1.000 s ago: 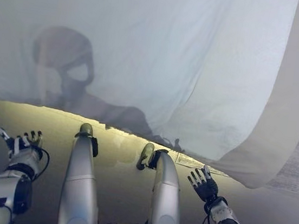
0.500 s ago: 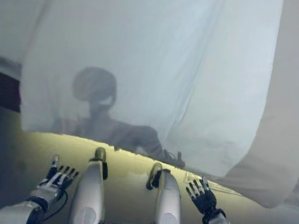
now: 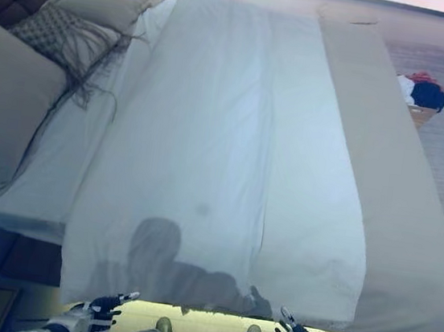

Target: Make the bed neatly

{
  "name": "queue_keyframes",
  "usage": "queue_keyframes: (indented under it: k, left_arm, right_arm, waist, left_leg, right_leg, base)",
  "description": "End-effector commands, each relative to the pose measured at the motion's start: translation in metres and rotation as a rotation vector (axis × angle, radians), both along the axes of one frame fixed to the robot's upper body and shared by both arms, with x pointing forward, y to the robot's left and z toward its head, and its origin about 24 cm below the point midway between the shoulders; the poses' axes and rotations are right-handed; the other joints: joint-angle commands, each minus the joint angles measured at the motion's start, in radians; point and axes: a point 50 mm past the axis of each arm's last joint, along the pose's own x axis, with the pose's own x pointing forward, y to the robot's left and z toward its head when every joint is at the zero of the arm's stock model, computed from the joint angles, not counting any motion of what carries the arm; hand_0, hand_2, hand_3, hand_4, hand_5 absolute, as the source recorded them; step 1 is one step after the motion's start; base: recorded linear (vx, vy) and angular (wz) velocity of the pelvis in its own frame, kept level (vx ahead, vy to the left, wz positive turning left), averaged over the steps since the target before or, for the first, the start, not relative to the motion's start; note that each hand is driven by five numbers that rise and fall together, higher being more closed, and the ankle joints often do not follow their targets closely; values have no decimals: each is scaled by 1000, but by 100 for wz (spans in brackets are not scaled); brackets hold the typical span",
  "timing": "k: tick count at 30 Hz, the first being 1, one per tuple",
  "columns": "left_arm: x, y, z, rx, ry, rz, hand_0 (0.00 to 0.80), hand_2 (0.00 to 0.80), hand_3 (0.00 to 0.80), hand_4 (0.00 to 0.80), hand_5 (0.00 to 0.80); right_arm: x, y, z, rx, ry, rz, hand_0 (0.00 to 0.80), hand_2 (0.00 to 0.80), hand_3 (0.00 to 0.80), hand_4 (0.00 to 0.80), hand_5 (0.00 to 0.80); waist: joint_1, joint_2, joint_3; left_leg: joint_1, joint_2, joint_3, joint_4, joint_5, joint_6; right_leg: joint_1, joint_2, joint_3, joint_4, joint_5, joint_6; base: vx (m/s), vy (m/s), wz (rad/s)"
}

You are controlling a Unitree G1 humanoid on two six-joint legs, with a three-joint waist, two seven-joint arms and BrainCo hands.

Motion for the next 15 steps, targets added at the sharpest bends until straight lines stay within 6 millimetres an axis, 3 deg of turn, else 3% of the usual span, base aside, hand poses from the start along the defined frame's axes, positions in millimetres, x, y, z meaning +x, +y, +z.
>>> queue_keyframes:
  k: [1, 5, 9, 15]
  left_arm:
    - [2, -17, -5, -50, 32, -39, 0, 0, 0, 0, 0]
    - [-12, -34, -11, -100, 82, -52, 0, 0, 0, 0, 0]
    - [-21, -50, -15, -171, 121, -165, 0, 0, 0, 0, 0]
    - [-23, -56, -16, -203, 129, -190, 0, 0, 0, 0, 0]
  right_arm:
    - [2, -4, -2, -60, 77, -99, 0, 0, 0, 0, 0]
    - [-13, -2, -6, -123, 197, -124, 0, 0, 0, 0, 0]
    - [-3, 17, -9, -93, 166, -19, 0, 0, 0, 0, 0]
    - [-1, 21, -9, -94, 158, 32, 0, 0, 0, 0, 0]
  waist:
    - [-20, 41, 9]
    - [-16, 42, -10]
    - [-8, 37, -26]
    - [1, 27, -37]
  left_leg:
    - [27, -19, 21, -46, -6, 18]
    - [55, -20, 32, -27, -24, 27]
    - [84, -15, 35, -27, -32, 30]
    - [112, -9, 31, -35, -38, 34]
  right_leg:
    - [-24, 31, -6, -88, 101, 10]
    - [6, 31, -2, -83, 93, 2]
    - [42, 33, -5, -94, 87, -4]
    - [74, 35, -13, -100, 81, -4]
  base:
    - [78, 9, -5]
    - [107, -28, -7]
    - [103, -34, -2]
    - [53, -12, 0]
